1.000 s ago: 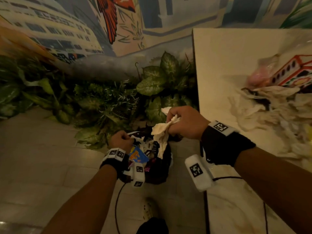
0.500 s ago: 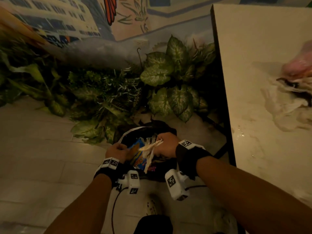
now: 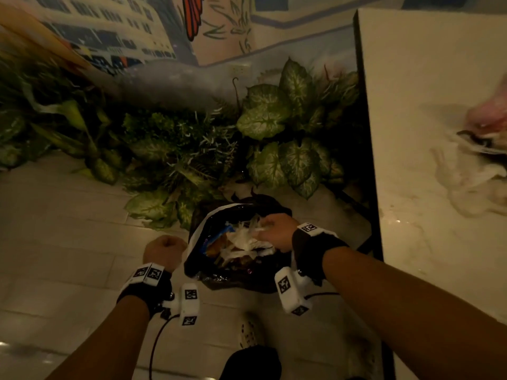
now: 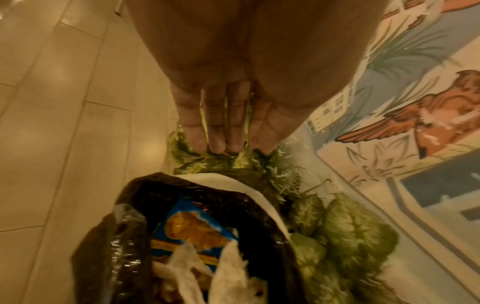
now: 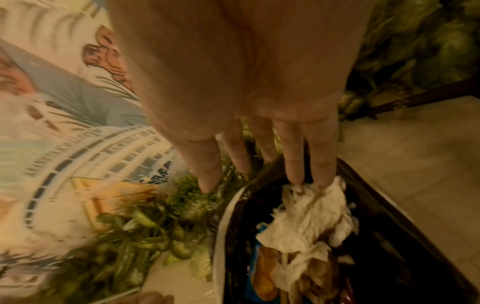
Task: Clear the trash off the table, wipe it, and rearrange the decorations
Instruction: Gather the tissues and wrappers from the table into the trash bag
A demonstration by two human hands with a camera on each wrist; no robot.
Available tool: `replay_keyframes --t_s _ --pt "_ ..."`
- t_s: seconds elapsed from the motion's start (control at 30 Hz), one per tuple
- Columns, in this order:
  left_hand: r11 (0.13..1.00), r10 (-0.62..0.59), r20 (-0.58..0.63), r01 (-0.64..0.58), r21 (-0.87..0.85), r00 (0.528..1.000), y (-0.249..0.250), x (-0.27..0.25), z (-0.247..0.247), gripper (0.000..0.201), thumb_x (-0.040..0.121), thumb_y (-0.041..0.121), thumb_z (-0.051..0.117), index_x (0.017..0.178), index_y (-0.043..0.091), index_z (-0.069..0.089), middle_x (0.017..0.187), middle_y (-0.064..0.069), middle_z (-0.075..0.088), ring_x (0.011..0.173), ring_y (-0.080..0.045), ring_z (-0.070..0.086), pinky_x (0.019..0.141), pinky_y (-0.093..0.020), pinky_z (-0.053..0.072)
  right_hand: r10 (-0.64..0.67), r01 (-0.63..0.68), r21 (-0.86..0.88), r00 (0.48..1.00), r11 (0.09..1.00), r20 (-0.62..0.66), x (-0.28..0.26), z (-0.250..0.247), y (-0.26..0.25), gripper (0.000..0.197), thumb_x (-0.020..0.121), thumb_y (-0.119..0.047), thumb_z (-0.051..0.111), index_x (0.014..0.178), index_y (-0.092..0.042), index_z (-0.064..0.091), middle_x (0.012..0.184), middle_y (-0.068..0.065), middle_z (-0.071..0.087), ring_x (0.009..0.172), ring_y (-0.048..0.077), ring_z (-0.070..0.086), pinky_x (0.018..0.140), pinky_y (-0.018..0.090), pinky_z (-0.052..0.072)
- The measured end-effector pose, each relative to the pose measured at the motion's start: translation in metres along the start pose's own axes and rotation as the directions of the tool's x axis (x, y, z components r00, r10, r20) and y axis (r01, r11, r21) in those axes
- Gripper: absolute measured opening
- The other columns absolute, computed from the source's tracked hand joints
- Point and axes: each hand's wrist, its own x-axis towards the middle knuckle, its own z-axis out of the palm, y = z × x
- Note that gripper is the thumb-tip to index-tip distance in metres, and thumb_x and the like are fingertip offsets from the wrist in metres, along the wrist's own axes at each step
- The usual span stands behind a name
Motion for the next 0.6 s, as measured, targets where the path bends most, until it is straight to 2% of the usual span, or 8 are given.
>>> replay_keyframes --t_s 0.07,0.1,0.17,0.23,0.33,0.43,0.53,0.6 --pt "0.997 0.077 -0.026 -0.077 0.004 0.997 0.021 -0.006 0.003 0.011 0.066 0.026 0.067 0.074 0.018 0.070 0.097 -0.014 0.070 0.092 -0.035 0.064 0.086 -0.052 0.054 -0.093 0.092 -0.015 0.995 0.996 -0.021 -0.025 -0.020 -0.006 0.036 0.089 -0.031 0.064 0.118 -0.011 0.060 0.117 0.008 0.060 0.098 0.024 0.058 0.076 0.031 0.049" --pt "0.990 0.138 -0.020 -0.137 0.017 0.990 0.047 -0.029 0.004 0.011 0.065 0.028 0.066 0.071 0.020 0.069 0.094 -0.012 0.071 0.090 -0.034 0.065 0.085 -0.050 0.055 -0.139 0.138 -0.017 0.989 0.990 -0.040 -0.040 -0.031 -0.008 0.033 0.088 -0.028 0.064 0.116 -0.010 0.061 0.113 0.009 0.061 0.095 0.022 0.058 0.076 0.031 0.047" --pt "0.964 0.254 -0.032 -0.250 0.085 0.967 0.092 -0.068 0.011 0.007 0.075 0.027 0.067 0.069 0.023 0.067 0.088 -0.010 0.070 0.085 -0.032 0.064 0.081 -0.044 0.055 -0.226 0.223 -0.047 0.971 0.974 -0.072 -0.075 -0.058 -0.012 0.030 0.087 -0.028 0.065 0.112 -0.011 0.063 0.111 0.007 0.063 0.098 0.020 0.060 0.078 0.031 0.049" --pt "0.937 0.341 -0.029 -0.338 0.084 0.940 0.132 -0.102 0.021 0.007 0.076 0.031 0.067 0.071 0.027 0.066 0.086 -0.008 0.070 0.081 -0.031 0.065 0.077 -0.044 0.056 -0.302 0.290 -0.129 0.949 0.948 -0.085 -0.117 -0.089 -0.010 0.029 0.086 -0.034 0.065 0.110 -0.018 0.064 0.104 -0.001 0.063 0.097 0.015 0.060 0.077 0.025 0.049" --pt "0.876 0.482 0.049 -0.482 0.008 0.875 0.186 -0.157 0.047 0.006 0.076 0.025 0.072 0.072 0.028 0.068 0.085 -0.007 0.071 0.086 -0.028 0.068 0.082 -0.047 0.057 -0.385 0.341 -0.258 0.912 0.904 -0.141 -0.182 -0.140 0.014 0.028 0.086 -0.039 0.065 0.108 -0.022 0.066 0.101 -0.006 0.064 0.085 0.006 0.058 0.071 0.017 0.042" --pt "0.778 0.625 0.109 -0.628 -0.008 0.773 0.231 -0.214 0.087 0.010 0.082 0.012 0.070 0.076 0.020 0.067 0.083 -0.010 0.071 0.084 -0.027 0.069 0.081 -0.045 0.057 -0.387 0.294 -0.364 0.897 0.884 -0.215 -0.239 -0.191 0.058 0.029 0.085 -0.039 0.066 0.108 -0.021 0.066 0.100 -0.007 0.067 0.072 -0.005 0.052 0.065 0.009 0.039" --pt "0.661 0.733 0.181 -0.750 0.043 0.656 0.263 -0.267 0.132 0.002 0.080 0.020 0.072 0.079 0.020 0.069 0.078 -0.005 0.072 0.078 -0.024 0.069 0.077 -0.043 0.058 -0.284 0.157 -0.374 0.906 0.914 -0.315 -0.283 -0.238 0.111 0.032 0.084 -0.043 0.065 0.110 -0.024 0.064 0.101 -0.009 0.065 0.080 0.003 0.055 0.073 0.021 0.042" --pt "0.588 0.768 0.235 -0.801 0.110 0.596 0.277 -0.295 0.166 0.003 0.081 0.017 0.071 0.082 0.016 0.069 0.074 -0.001 0.069 0.071 -0.018 0.066 0.068 -0.030 0.056 -0.234 0.082 -0.385 0.900 0.919 -0.368 -0.304 -0.264 0.145 0.032 0.085 -0.044 0.064 0.110 -0.024 0.063 0.105 -0.007 0.064 0.088 0.010 0.057 0.078 0.025 0.045"
